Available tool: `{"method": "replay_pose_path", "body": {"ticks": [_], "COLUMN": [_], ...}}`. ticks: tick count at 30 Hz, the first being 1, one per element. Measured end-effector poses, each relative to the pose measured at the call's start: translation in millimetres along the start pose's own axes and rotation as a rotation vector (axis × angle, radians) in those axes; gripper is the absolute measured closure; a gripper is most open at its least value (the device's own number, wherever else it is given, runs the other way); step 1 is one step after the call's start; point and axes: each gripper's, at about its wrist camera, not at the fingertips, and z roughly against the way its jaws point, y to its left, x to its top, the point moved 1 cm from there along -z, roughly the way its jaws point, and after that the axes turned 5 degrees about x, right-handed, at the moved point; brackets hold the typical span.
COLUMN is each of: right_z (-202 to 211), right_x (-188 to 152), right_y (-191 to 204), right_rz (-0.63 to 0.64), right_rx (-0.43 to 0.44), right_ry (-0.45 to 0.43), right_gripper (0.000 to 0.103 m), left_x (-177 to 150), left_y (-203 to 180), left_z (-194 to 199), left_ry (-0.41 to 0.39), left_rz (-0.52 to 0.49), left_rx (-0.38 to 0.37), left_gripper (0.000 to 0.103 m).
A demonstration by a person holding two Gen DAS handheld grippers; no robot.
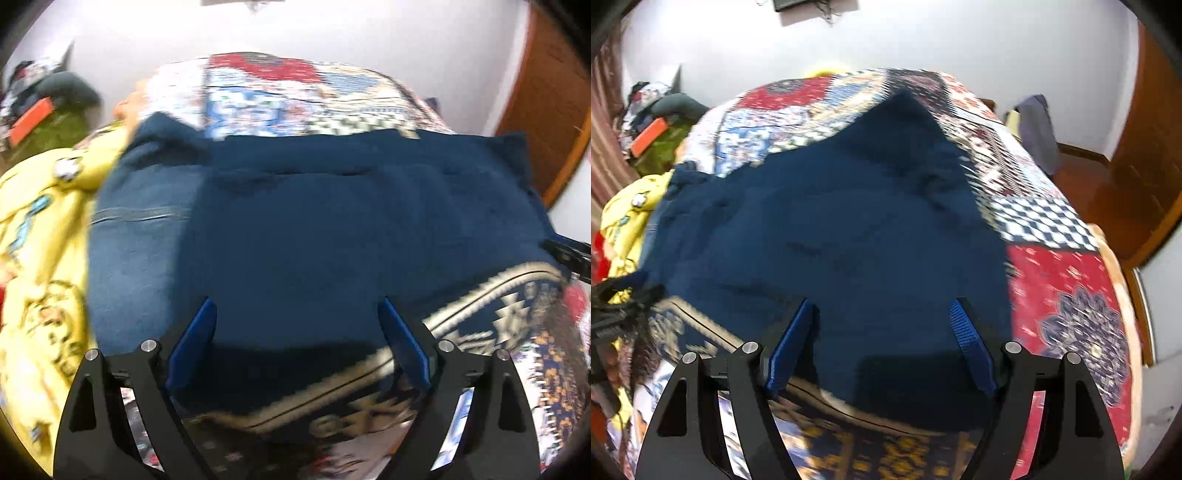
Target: Fold large clothes
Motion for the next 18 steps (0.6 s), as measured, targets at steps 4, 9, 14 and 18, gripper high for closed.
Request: {"method": "replay_pose_path", "body": {"ticks": [4, 9, 14, 18], "right_z": [6.8, 22.0, 45.9, 67.8], "right_x": [-8.1, -20.1, -24.4, -23.0], "right_y": [-22.2, -44.0, -47.3, -39.6], "right_rz": [-0.047, -0.106, -0.123, -0.121], "right_rx": [-0.056, -0.078, -0.092, -0.047], "right_ry": [0.014, 0.036, 0.018, -0.023], "right_gripper": [0.029, 0.029, 0.029, 0.029], "left_x": [-15.2, -40.2, -47.0, -45.8], "left_y": [28.4, 80.0, 110.9, 107.8], "left_z": [1.6, 12.4, 40.3, 61.7], "left_ry": [0.034, 0.093, 0.102, 0.071], "left_rz": [0.046, 0.186, 0.331, 0.374], "left_rx": [0.122, 0.116, 0.017, -0.089], "left_gripper": [0.012, 0.012, 0.013, 0.013]}}
